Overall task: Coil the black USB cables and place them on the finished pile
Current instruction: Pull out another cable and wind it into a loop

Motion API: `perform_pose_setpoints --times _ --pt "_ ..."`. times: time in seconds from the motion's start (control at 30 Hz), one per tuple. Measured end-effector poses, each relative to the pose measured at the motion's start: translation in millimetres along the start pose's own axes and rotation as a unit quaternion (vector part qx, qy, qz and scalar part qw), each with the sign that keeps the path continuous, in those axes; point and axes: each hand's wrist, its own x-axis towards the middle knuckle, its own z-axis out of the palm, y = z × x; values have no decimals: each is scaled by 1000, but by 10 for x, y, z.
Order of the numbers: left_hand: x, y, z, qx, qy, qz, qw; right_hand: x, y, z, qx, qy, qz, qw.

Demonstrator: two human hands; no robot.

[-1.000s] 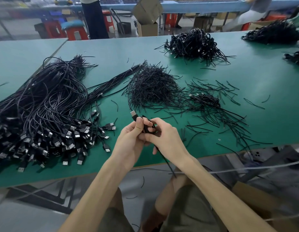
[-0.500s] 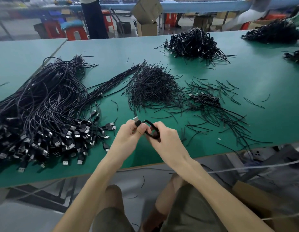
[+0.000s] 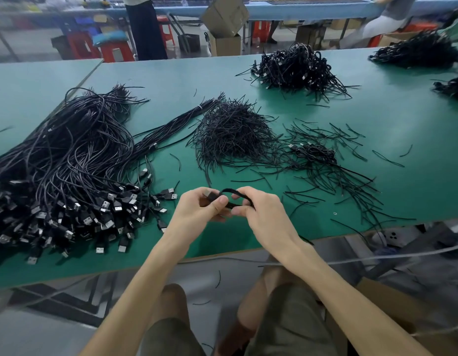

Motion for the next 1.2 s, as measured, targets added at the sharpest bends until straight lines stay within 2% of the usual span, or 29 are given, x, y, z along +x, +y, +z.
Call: perform_pose_setpoints --times 0.1,0.2,0.27,0.33,0.37,0.47,0.6,0.7,0.8,0.87,0.9,0.93,1.0,1.07,1.13,1.2 --pt "34 -4 -71 1 -23 -29 999 -29 18 -17 -89 -8 -36 995" --pt "75 17 -125 108 -86 -2 990 -50 38 -39 -169 -16 -74 983" --pt "92 50 -155 272 -119 31 954 -60 50 -46 -199 -30 -91 975" --pt "97 74 -132 442 -151 53 883 -72 51 -44 -218 -39 -100 970" --pt "85 90 -101 484 -162 50 859 -70 46 -41 -222 -37 -104 969" --pt "22 83 -8 504 -186 63 841 -34 27 -34 -232 -36 -120 965" --pt "5 -14 53 499 -167 63 848 3 60 -48 -223 -40 -120 967" --pt "17 -67 142 521 -122 81 841 -13 96 -93 -211 15 -124 969" --pt "54 -99 108 471 -30 115 874 8 71 -210 -277 128 -165 938" --pt "93 -108 51 414 16 103 904 -9 102 -317 -247 212 -186 927" --pt "115 -112 35 386 32 90 918 -31 149 -381 -221 230 -167 933" --pt "136 -119 29 363 47 74 928 -56 205 -443 -197 225 -122 946" --pt "182 -145 33 333 77 54 938 -91 333 -523 -183 151 8 971" --pt "215 -183 57 321 94 49 941 -128 420 -532 -209 58 107 970" --pt "237 -226 105 338 98 50 935 -159 440 -495 -243 4 146 959" --pt "269 -260 161 382 105 62 916 -143 430 -457 -260 -5 157 953"
